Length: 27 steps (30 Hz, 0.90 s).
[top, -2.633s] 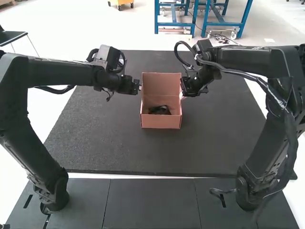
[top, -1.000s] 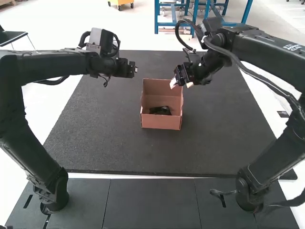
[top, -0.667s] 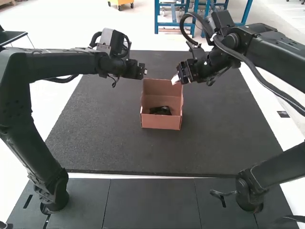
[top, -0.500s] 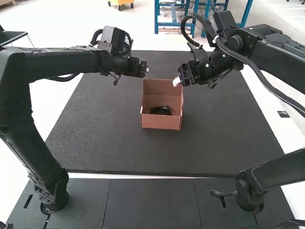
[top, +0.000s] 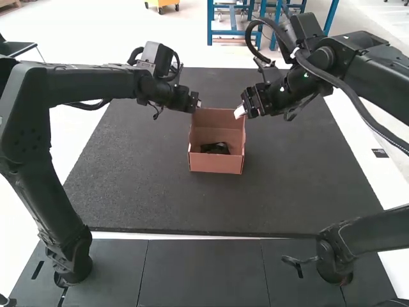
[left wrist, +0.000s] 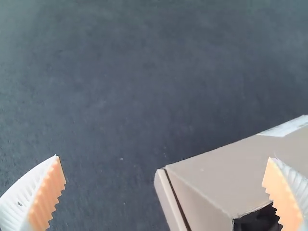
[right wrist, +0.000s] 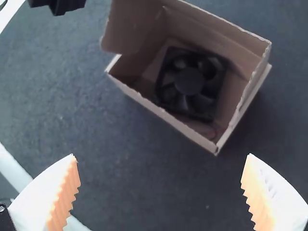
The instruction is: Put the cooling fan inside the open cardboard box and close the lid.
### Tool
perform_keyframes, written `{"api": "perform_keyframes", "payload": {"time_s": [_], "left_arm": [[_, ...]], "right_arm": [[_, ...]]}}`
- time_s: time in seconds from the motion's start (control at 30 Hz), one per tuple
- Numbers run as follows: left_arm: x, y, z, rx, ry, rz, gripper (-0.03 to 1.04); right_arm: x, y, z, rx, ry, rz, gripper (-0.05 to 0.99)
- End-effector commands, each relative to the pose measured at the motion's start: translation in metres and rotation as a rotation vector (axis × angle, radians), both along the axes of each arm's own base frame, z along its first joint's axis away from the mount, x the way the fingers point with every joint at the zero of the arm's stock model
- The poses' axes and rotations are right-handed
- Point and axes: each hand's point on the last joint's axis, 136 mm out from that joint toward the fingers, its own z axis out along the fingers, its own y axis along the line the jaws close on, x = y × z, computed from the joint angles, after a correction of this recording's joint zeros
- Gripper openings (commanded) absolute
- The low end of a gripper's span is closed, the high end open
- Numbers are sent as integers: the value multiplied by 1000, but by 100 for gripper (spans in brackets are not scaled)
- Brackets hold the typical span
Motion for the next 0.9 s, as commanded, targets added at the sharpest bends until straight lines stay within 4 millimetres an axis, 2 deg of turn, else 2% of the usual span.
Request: {"api": "perform_keyframes", "payload": {"time_s": [0.0, 0.2, 0.33, 0.5, 0.87], "left_arm": [[-2, -10, 9, -7, -13, -44, 97], [-12, -11, -6, 21, 45, -86, 97], [-20, -10, -25, 47, 106, -102, 97], [-27, -8, -40, 54, 145, -111, 97], [-48, -18, -70, 80, 200, -148, 97]], "right_arm": [[0, 0, 11, 10, -32, 4, 76], [1, 1, 9, 7, -27, 3, 76], [2, 3, 9, 13, -26, 8, 76], [2, 3, 9, 16, -28, 9, 76], [4, 4, 9, 19, -32, 6, 76]]}}
